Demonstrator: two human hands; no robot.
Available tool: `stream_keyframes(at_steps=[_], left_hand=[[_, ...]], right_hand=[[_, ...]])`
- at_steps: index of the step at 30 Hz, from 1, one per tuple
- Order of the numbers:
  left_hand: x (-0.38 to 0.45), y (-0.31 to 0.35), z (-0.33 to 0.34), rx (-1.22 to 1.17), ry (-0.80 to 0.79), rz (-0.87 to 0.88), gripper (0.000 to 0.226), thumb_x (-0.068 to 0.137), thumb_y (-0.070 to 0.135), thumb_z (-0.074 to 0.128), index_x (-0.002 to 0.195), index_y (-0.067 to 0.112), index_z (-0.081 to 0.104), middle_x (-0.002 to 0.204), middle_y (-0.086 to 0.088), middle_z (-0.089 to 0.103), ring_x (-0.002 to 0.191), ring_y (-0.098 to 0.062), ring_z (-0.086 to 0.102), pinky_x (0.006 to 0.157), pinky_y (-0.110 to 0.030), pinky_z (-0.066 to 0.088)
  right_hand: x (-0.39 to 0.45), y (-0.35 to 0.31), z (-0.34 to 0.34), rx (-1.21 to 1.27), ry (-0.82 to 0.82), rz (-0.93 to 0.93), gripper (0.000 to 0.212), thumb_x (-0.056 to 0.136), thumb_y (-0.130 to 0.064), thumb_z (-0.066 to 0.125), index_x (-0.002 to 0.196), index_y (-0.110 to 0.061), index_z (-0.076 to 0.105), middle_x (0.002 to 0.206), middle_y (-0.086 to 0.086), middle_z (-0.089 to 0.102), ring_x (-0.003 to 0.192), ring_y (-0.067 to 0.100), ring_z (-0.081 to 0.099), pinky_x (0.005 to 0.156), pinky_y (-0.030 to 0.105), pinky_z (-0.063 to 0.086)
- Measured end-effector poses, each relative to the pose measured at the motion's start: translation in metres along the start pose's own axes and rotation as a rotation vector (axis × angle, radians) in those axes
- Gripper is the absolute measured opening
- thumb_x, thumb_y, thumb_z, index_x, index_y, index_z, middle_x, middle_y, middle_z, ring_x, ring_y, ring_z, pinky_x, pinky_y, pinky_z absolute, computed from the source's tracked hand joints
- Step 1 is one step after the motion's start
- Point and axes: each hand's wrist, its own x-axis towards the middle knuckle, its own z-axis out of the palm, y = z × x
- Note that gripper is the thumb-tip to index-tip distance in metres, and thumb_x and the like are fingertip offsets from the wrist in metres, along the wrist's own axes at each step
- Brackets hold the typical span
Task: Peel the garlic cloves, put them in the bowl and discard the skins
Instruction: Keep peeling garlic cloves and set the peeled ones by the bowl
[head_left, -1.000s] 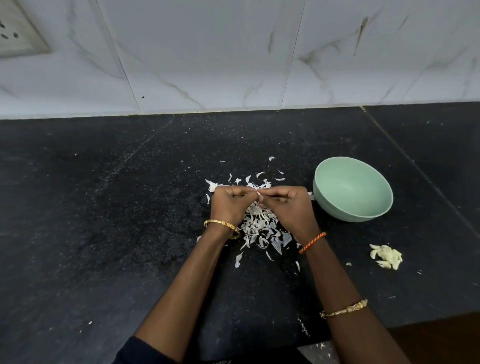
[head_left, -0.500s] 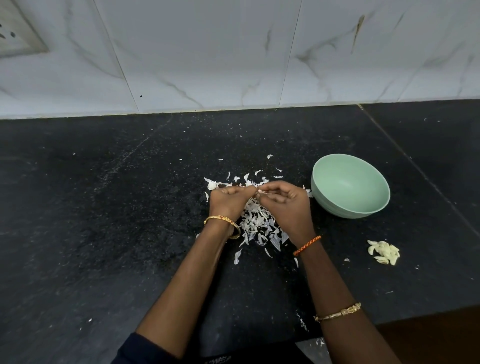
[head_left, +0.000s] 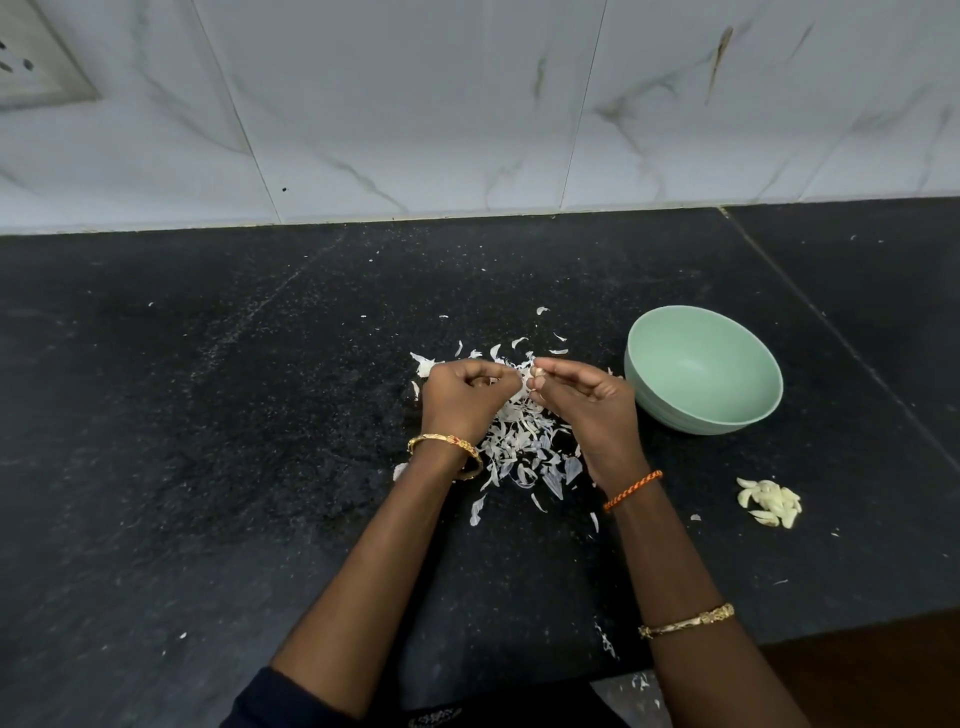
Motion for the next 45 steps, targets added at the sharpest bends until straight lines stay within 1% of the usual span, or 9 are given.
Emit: stream_keyframes(at_steps=[5, 9, 12, 17, 24, 30, 34, 38, 45], left_hand=[[-0.003, 0.006, 0.001, 0.001, -0.07, 0.073, 0.002, 0.077, 0.012, 0.076, 0.076, 0.013, 0.075, 0.07, -0.015, 0.067, 0.062, -0.017, 0.054, 0.061, -0.031, 0.05], [-0.003, 0.006, 0.001, 0.015, -0.092, 0.075, 0.008, 0.078, 0.008, 0.074, 0.073, 0.015, 0.073, 0.076, -0.016, 0.071, 0.069, -0.021, 0.063, 0.073, -0.04, 0.055], [-0.002, 0.004, 0.001, 0.022, -0.096, 0.094, 0.016, 0.077, 0.008, 0.074, 0.067, 0.019, 0.071, 0.065, -0.017, 0.066, 0.062, -0.021, 0.054, 0.063, -0.036, 0.05], [-0.003, -0.003, 0.008, 0.051, -0.041, 0.137, 0.033, 0.077, 0.005, 0.073, 0.055, 0.027, 0.062, 0.049, 0.01, 0.042, 0.053, -0.009, 0.04, 0.055, -0.026, 0.041], [-0.009, -0.002, 0.02, 0.018, 0.122, 0.069, 0.011, 0.077, 0.007, 0.069, 0.067, 0.01, 0.068, 0.048, 0.008, 0.048, 0.046, -0.004, 0.039, 0.047, -0.016, 0.036], [-0.005, 0.006, 0.017, -0.166, 0.085, -0.125, 0.01, 0.076, 0.009, 0.071, 0.075, 0.0, 0.068, 0.062, -0.007, 0.058, 0.057, -0.014, 0.049, 0.053, -0.021, 0.043], [-0.003, 0.009, 0.014, -0.227, 0.055, -0.246, 0.023, 0.082, 0.015, 0.07, 0.063, 0.011, 0.056, 0.041, 0.011, 0.045, 0.033, 0.002, 0.036, 0.037, -0.011, 0.032], [-0.002, -0.001, 0.01, -0.192, 0.103, -0.301, 0.048, 0.084, 0.018, 0.069, 0.049, 0.019, 0.036, 0.031, 0.015, 0.031, 0.031, -0.003, 0.027, 0.04, -0.016, 0.028], [-0.005, 0.0, 0.009, -0.033, 0.098, -0.027, 0.045, 0.084, 0.021, 0.06, 0.047, 0.016, 0.036, 0.043, 0.009, 0.032, 0.042, -0.007, 0.027, 0.049, -0.022, 0.031]], right_hand=[[-0.002, 0.0, -0.001, -0.076, -0.041, -0.032, 0.025, 0.081, 0.007, 0.068, 0.104, -0.003, 0.069, 0.086, -0.001, 0.075, 0.084, 0.014, 0.071, 0.074, 0.024, 0.057], [-0.002, 0.001, 0.0, -0.131, -0.033, -0.052, 0.025, 0.08, 0.008, 0.069, 0.103, -0.003, 0.069, 0.091, 0.007, 0.074, 0.083, 0.013, 0.071, 0.076, 0.024, 0.057], [-0.003, 0.002, 0.0, -0.163, -0.021, -0.074, 0.026, 0.079, 0.008, 0.07, 0.102, -0.003, 0.069, 0.093, 0.012, 0.073, 0.083, 0.015, 0.071, 0.076, 0.024, 0.057], [-0.005, 0.003, 0.005, -0.257, 0.061, -0.137, 0.024, 0.077, 0.006, 0.073, 0.098, -0.006, 0.072, 0.082, -0.002, 0.072, 0.076, 0.009, 0.071, 0.071, 0.02, 0.056], [-0.01, 0.007, 0.013, -0.334, 0.126, -0.204, 0.016, 0.079, 0.004, 0.072, 0.095, -0.001, 0.075, 0.087, 0.005, 0.074, 0.08, 0.008, 0.071, 0.076, 0.02, 0.055], [-0.016, 0.003, 0.017, -0.064, 0.08, -0.171, 0.021, 0.079, 0.007, 0.07, 0.092, -0.01, 0.072, 0.085, -0.001, 0.075, 0.084, 0.015, 0.072, 0.076, 0.025, 0.057], [-0.019, 0.003, 0.02, 0.121, 0.112, -0.104, 0.021, 0.079, 0.009, 0.068, 0.093, -0.006, 0.07, 0.086, -0.002, 0.075, 0.086, 0.011, 0.07, 0.077, 0.024, 0.056], [-0.016, -0.005, 0.015, 0.295, 0.114, -0.042, 0.022, 0.075, -0.003, 0.069, 0.096, -0.008, 0.067, 0.09, 0.002, 0.075, 0.091, 0.014, 0.069, 0.086, 0.03, 0.056], [-0.011, -0.006, 0.007, 0.225, 0.064, 0.036, 0.02, 0.084, 0.007, 0.061, 0.095, -0.007, 0.069, 0.094, 0.005, 0.072, 0.09, 0.014, 0.067, 0.076, 0.023, 0.057]])
